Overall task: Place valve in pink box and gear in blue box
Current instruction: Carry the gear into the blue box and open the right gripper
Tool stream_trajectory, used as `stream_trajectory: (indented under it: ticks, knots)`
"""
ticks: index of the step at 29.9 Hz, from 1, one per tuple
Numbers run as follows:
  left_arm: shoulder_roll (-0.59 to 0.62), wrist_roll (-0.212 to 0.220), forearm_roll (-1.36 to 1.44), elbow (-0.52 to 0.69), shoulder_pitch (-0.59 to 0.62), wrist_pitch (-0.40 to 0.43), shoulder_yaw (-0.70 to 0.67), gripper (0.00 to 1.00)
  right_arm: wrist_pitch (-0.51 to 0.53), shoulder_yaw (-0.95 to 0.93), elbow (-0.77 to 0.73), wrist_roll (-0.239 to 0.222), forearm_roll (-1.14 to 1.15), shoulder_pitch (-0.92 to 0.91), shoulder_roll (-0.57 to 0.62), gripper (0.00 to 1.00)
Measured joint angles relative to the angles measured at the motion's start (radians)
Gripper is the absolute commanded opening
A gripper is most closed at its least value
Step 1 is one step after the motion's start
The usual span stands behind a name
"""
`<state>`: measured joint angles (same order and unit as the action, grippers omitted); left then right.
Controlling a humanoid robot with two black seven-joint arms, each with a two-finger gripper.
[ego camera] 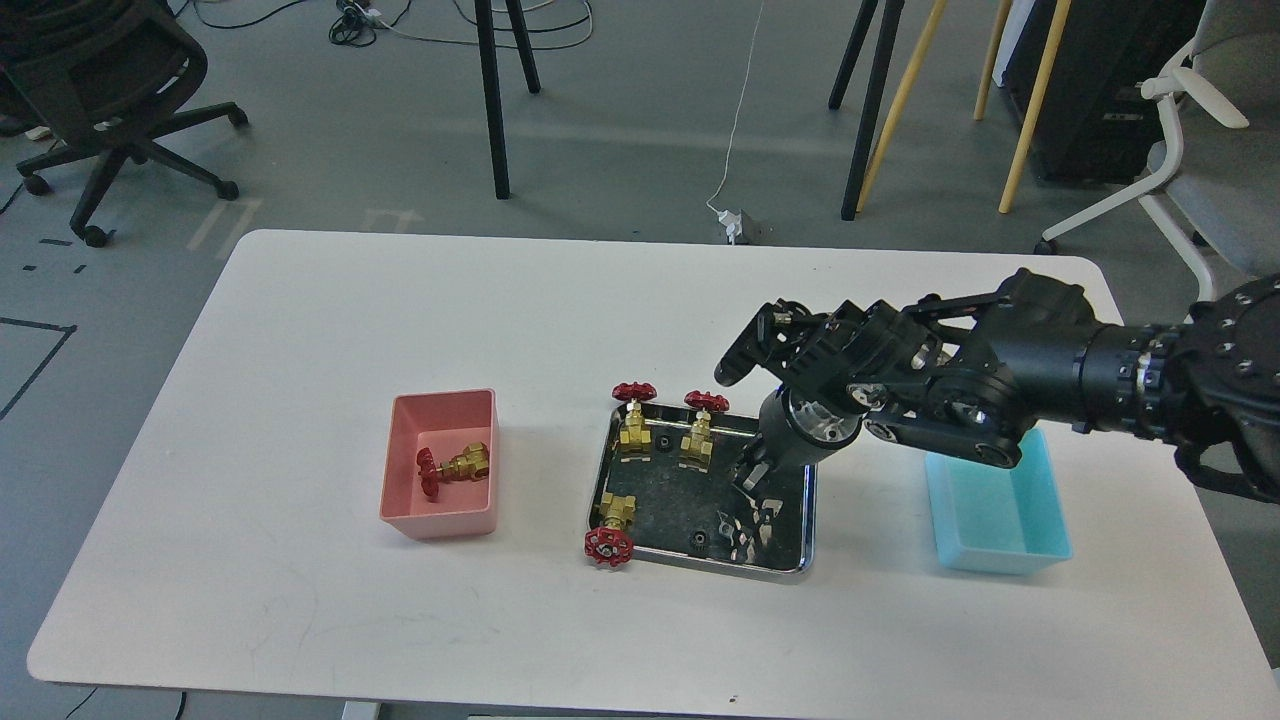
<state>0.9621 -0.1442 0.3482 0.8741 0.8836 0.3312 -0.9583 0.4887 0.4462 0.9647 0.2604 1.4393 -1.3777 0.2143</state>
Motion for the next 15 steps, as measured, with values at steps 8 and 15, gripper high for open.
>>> stream_trajectory:
  ticks: [8,15]
  knots:
    - [-0.006,0.001,0.0,0.0,-0.001,-0.007,0.01,0.98,0.0,-0.098,0.204,0.0,-0.013,-0.01,0.43,0.1]
    - [-0.042,0.004,0.004,0.0,0.024,-0.011,0.012,0.98,0.0,-0.115,0.298,0.0,0.003,0.063,0.629,0.1]
